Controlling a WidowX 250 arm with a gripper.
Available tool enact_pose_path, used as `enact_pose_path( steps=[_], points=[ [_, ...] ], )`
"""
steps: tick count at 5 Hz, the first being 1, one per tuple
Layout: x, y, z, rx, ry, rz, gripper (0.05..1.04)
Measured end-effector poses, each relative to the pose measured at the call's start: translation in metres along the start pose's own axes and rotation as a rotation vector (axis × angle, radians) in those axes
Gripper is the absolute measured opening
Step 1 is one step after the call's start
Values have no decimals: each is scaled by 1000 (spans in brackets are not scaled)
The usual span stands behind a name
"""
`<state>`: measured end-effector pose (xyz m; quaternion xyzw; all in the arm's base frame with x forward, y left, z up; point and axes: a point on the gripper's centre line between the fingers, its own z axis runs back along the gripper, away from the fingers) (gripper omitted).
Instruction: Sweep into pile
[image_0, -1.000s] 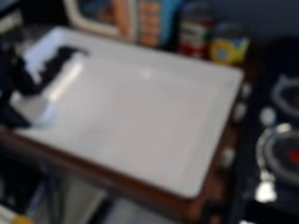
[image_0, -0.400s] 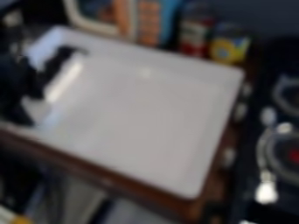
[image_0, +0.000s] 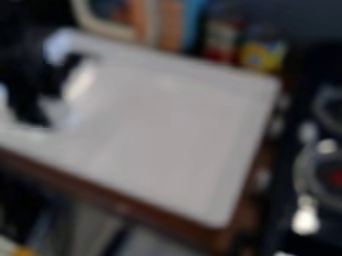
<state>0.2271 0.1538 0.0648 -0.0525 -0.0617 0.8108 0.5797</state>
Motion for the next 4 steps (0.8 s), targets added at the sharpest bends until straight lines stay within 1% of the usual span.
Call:
enact_pose_path(
  steps=[2, 3, 4],
  points=[
    [18, 4, -20, 13, -43, -84, 738],
    [21, 2, -25, 13, -56, -88, 738],
    [25, -4, -35, 10, -58, -82, 738]
  ],
)
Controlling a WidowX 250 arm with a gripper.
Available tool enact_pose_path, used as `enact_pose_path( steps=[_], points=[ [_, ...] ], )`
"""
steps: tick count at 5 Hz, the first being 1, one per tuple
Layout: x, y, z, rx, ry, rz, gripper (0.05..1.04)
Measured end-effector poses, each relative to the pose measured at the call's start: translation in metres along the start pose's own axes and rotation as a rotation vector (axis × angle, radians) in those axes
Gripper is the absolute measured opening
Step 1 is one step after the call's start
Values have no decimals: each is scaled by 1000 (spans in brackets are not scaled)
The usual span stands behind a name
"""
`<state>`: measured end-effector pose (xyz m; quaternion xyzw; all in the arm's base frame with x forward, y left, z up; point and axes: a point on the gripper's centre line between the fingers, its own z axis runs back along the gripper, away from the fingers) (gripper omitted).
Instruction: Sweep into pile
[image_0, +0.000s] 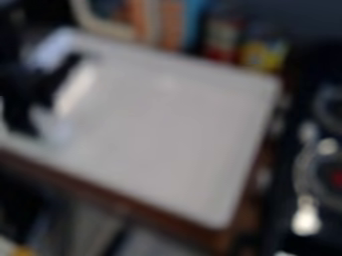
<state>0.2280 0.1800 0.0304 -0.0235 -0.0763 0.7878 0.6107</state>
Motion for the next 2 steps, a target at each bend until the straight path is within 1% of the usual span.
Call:
enact_pose_path(
  steps=[1, 2],
  points=[
    [11, -9, -5, -17, -12, 25, 738],
    [17, -23, -7, -56, -19, 31, 738]
  ],
)
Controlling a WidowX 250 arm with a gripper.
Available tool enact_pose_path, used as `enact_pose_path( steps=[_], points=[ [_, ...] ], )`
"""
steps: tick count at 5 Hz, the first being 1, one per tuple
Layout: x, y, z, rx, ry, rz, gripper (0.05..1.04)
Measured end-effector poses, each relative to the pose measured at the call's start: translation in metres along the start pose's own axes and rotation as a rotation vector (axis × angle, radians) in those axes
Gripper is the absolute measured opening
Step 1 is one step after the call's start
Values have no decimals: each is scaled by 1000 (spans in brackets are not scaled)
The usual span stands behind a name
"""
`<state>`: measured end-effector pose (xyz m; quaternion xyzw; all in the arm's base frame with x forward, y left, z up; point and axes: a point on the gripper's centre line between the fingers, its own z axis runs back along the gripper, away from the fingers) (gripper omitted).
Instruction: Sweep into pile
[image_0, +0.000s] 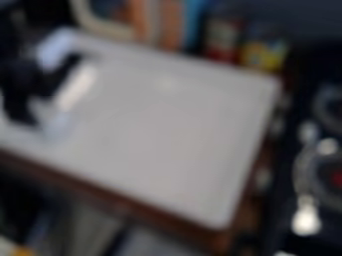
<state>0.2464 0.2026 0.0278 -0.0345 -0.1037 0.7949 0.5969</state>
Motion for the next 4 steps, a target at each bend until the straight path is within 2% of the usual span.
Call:
enact_pose_path(
  steps=[1, 2, 4],
  points=[
    [10, -9, -3, -37, -16, 16, 738],
    [13, -18, -6, -46, -22, 34, 738],
    [8, -51, -11, -87, -11, 78, 738]
  ],
)
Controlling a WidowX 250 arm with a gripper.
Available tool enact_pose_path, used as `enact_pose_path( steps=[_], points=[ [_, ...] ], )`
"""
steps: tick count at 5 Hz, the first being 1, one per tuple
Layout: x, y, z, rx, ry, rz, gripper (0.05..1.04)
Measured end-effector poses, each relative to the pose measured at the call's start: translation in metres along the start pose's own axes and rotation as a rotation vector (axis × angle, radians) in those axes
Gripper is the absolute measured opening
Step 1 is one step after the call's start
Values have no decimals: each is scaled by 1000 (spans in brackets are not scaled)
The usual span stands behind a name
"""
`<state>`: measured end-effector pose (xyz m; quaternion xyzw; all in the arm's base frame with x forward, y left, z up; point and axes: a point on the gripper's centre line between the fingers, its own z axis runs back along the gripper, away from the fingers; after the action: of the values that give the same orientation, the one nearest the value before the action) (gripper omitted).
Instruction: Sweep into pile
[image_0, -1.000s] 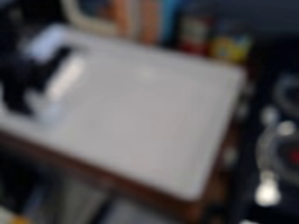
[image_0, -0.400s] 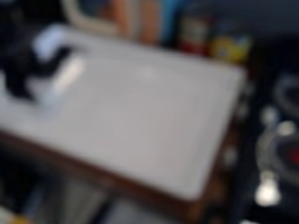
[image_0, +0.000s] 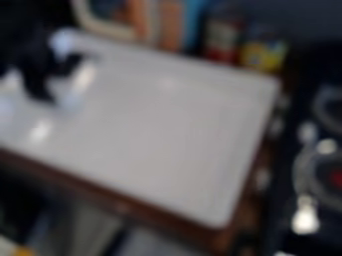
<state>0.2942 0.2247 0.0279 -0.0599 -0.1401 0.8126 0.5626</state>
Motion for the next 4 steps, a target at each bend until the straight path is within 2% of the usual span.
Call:
enact_pose_path(
  steps=[2, 4],
  points=[
    [-6, -33, -12, -35, 5, 57, 738],
    [-7, -53, -19, -55, 10, 60, 738]
  ],
)
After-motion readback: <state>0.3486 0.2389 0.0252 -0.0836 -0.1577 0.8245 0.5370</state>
